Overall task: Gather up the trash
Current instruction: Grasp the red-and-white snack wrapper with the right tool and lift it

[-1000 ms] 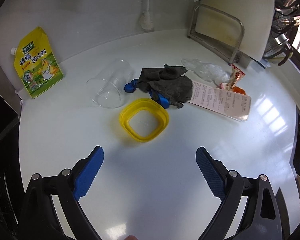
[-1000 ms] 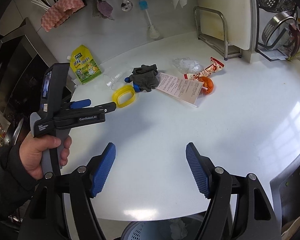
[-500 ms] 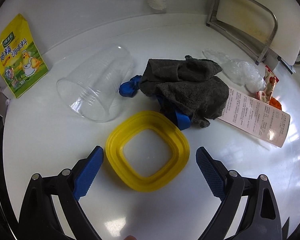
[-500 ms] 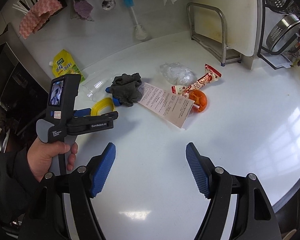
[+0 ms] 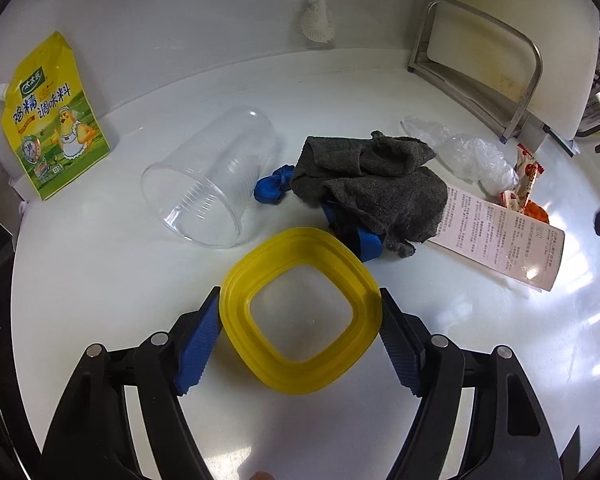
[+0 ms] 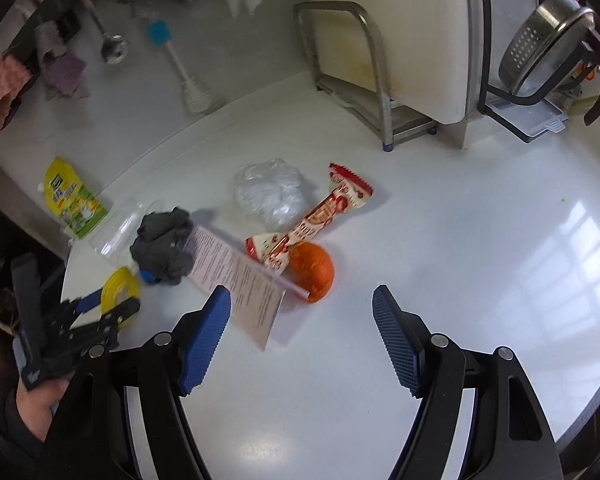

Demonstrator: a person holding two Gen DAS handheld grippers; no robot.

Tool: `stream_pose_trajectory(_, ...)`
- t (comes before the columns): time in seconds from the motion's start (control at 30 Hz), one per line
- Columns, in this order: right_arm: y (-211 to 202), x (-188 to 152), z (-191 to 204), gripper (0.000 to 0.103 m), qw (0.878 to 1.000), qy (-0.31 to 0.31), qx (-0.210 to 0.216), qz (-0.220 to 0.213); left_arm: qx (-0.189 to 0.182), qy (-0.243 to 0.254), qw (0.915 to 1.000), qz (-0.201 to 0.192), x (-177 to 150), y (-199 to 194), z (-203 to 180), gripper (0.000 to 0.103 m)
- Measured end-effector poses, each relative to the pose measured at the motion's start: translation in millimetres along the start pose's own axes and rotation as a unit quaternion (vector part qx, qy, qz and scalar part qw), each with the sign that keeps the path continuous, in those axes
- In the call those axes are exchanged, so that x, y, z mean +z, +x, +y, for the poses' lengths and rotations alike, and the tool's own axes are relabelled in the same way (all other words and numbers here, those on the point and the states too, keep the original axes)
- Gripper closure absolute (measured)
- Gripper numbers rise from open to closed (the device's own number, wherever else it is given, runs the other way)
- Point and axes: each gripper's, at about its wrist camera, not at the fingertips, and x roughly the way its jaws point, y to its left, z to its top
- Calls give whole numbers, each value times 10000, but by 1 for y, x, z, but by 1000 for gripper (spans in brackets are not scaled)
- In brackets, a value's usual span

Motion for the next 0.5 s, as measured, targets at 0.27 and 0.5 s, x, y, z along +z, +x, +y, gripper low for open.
stream_pose_trajectory(0.27, 54, 45, -19, 55, 9952, 924, 305, 144, -80, 150, 9999, -30, -10, -19, -11, 30)
stream_pose_trajectory(0.5, 94, 48, -41, 84, 9811, 1796, 533, 485, -67, 226, 9997, -55, -15, -29, -13, 30)
